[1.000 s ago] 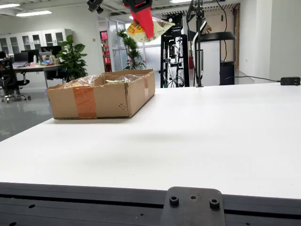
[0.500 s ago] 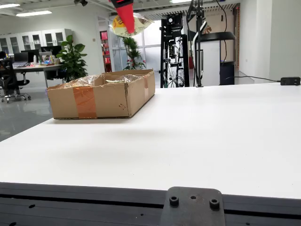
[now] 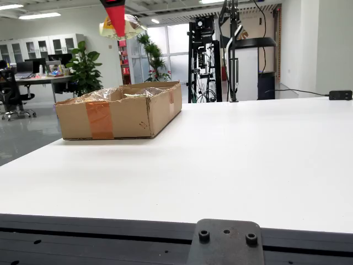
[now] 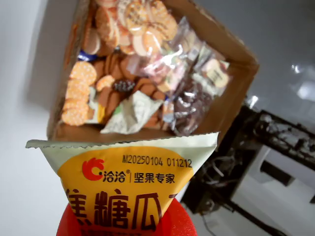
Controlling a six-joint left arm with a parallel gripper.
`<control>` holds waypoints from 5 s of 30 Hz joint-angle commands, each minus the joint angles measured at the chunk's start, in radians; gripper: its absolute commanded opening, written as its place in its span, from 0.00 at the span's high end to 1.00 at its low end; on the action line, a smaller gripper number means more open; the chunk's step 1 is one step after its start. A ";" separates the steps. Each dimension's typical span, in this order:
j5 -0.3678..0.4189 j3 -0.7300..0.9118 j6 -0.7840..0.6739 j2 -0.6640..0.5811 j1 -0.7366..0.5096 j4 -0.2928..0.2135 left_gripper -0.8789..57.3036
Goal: Grasp a snack and put it in the bin.
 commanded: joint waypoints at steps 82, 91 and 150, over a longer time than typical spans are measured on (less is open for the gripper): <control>-0.047 0.493 0.312 -0.500 -0.441 0.018 0.98; -0.117 0.581 0.397 -0.561 -0.590 -0.111 0.99; -0.113 0.596 0.752 -0.558 -0.523 -0.413 0.98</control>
